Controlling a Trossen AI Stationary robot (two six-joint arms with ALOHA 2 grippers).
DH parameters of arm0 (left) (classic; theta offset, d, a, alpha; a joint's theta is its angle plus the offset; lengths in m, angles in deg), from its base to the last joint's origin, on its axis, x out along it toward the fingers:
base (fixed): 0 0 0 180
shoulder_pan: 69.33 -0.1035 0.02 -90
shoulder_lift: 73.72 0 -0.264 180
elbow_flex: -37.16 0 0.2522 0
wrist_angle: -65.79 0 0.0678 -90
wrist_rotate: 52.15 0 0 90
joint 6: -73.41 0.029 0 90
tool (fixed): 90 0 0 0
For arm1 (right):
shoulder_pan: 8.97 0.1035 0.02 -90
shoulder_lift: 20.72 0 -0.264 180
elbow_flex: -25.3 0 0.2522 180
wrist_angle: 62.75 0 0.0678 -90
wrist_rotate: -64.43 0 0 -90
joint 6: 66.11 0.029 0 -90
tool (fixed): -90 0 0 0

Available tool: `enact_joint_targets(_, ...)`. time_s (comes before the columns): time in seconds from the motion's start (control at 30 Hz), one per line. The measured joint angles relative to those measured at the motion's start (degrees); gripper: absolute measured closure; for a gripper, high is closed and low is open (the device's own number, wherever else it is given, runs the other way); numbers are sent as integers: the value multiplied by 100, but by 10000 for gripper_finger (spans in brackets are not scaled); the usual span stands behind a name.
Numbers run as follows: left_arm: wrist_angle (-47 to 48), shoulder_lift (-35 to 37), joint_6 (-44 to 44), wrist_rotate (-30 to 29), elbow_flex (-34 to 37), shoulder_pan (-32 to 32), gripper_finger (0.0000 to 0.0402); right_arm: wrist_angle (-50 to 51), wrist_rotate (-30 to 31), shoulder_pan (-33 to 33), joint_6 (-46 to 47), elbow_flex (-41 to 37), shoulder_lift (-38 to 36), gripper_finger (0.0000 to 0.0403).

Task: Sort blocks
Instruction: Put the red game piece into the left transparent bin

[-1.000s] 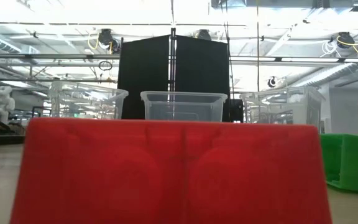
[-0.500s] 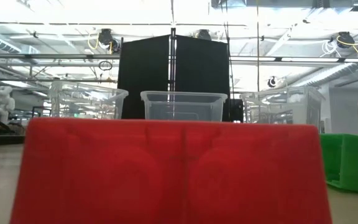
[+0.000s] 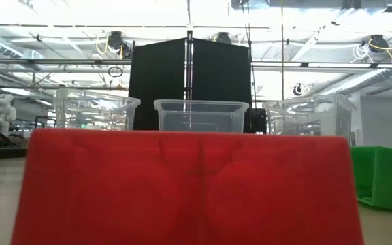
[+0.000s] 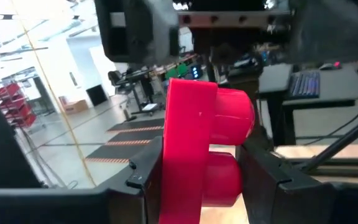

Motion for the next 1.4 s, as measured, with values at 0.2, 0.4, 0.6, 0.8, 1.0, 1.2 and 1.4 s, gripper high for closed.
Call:
enact_joint_targets(0.2,-143,0,-1,375,2,-82,251,39,219,-15,-63,0,4,52)
enact_joint_targets(0.4,-156,0,0,375,2,-94,251,51,598,-22,-298,0,4,53)
enact_joint_targets(0.6,-167,-11,1,373,2,-94,251,68,593,-17,-294,0,4,53)
enact_joint_targets(0.8,-167,-13,1,371,2,-95,251,59,597,-17,-281,0,4,85)
enact_joint_targets(1.0,-167,-13,1,369,2,-127,251,99,597,-17,-245,0,4,148)
enact_joint_targets(1.2,-172,-13,1,369,2,-127,251,121,597,-19,-236,0,4,184)
enact_joint_targets(1.4,-178,-13,4,366,2,-134,251,153,595,-17,-235,0,42,187)
